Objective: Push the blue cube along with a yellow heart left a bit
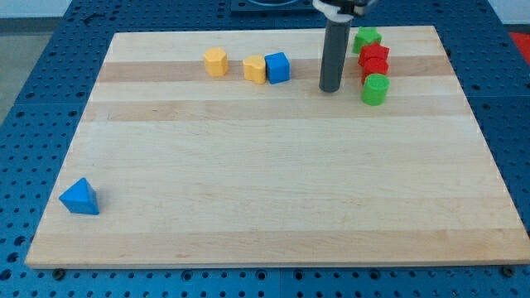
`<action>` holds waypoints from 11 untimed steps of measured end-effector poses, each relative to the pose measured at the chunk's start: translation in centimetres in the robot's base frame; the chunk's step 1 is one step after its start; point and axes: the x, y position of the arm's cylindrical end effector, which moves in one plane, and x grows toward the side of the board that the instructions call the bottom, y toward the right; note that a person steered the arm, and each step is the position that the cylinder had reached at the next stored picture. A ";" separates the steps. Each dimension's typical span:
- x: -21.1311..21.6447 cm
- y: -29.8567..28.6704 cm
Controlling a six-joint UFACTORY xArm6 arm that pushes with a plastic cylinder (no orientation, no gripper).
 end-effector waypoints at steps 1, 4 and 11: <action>-1.0 -1.7; -2.7 -5.6; 0.6 -10.1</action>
